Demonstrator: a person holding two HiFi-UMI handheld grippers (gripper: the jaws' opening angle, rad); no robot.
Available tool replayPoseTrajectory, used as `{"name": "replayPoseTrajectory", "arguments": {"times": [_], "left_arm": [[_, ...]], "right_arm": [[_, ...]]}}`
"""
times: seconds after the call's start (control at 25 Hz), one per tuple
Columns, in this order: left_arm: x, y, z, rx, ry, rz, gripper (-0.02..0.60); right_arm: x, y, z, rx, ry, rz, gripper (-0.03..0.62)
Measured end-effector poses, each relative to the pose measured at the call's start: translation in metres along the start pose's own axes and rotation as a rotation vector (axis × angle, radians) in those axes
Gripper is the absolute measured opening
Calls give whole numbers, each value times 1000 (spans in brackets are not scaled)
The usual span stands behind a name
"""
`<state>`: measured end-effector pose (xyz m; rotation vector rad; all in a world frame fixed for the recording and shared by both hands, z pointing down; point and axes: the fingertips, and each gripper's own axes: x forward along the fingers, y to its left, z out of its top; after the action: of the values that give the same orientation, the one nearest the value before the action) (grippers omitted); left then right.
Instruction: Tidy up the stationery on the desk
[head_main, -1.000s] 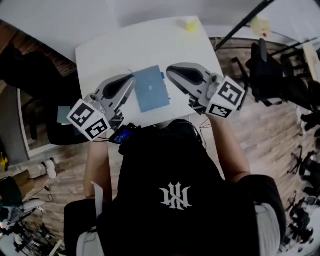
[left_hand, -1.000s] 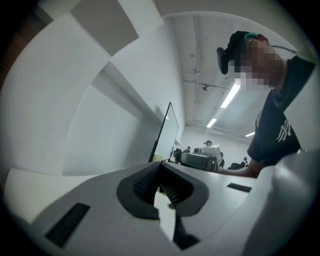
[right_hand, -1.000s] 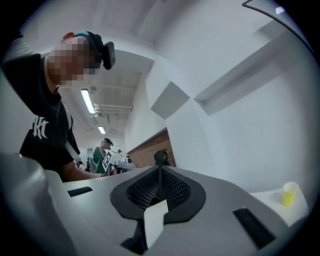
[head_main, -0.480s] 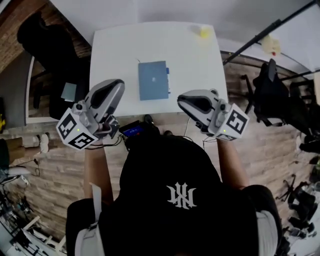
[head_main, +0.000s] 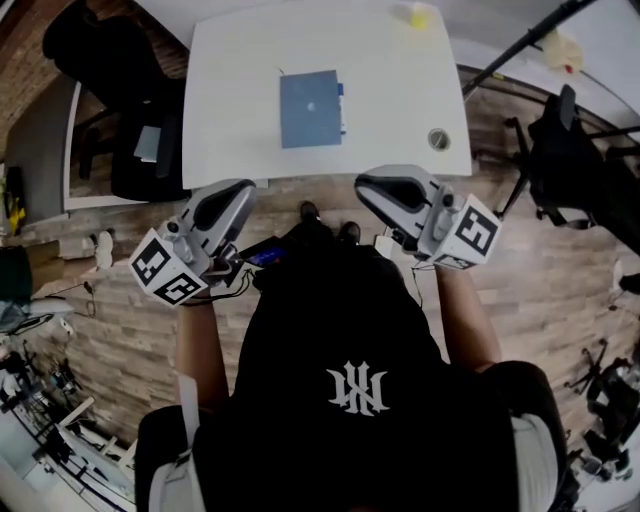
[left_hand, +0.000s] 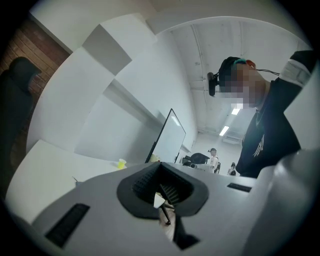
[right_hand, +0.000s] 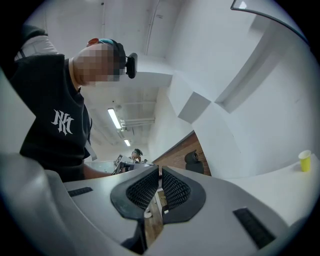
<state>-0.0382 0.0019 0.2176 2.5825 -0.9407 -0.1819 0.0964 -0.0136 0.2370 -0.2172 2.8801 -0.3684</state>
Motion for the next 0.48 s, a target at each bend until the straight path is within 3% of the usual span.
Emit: {"name": "replayPoseTrajectory", "arguments": {"times": [0.16, 0.48], "left_arm": [[-9, -6, -10, 29, 55, -6, 2], [-49, -18, -22, 82, 77, -51, 2]], "right_arm": [[-4, 9, -1, -12, 2, -24, 48], [8, 57, -9, -52, 39, -123, 47]]}}
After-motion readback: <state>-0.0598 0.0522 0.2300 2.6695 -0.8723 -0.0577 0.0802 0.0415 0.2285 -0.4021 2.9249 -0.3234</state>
